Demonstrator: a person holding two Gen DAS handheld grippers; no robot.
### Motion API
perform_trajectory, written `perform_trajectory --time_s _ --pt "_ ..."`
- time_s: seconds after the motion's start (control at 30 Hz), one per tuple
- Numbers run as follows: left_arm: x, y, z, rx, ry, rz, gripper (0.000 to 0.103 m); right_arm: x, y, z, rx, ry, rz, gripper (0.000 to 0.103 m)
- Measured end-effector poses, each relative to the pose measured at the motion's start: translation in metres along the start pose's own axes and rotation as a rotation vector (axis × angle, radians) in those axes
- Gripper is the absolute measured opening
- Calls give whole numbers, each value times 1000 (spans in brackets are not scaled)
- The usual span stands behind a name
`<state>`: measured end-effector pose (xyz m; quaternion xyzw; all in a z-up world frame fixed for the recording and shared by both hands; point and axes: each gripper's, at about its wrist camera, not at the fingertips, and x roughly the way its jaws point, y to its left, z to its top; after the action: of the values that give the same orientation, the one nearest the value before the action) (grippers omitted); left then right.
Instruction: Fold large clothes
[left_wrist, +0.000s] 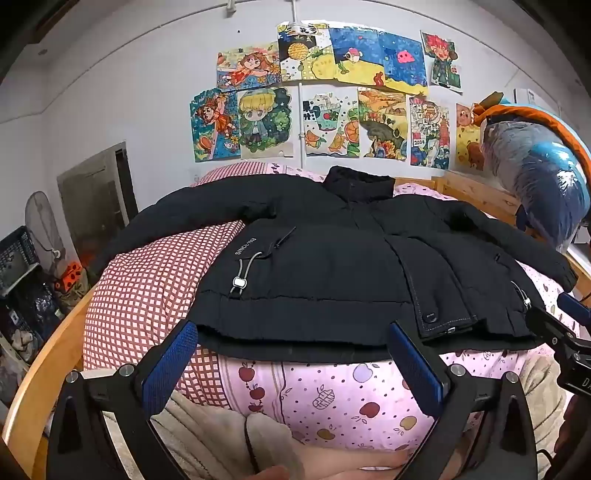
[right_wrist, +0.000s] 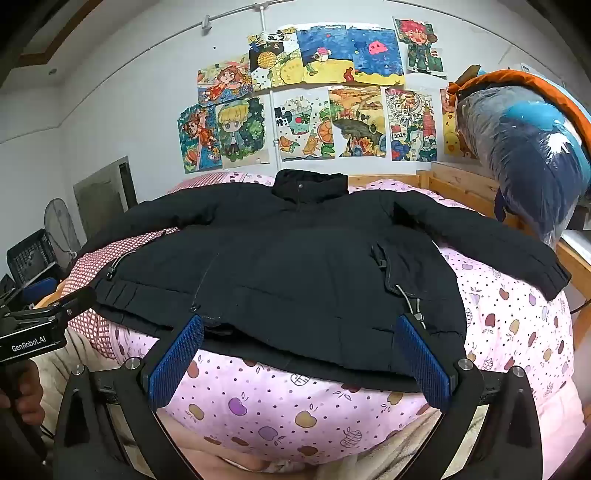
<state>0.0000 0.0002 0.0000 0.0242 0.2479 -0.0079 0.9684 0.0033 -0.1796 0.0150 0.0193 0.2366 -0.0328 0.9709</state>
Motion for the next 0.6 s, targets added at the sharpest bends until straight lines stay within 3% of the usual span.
perform_trajectory --time_s 0.6 --pt "2 -5 0 32 7 29 103 6 -8 -5 16 25 3 102"
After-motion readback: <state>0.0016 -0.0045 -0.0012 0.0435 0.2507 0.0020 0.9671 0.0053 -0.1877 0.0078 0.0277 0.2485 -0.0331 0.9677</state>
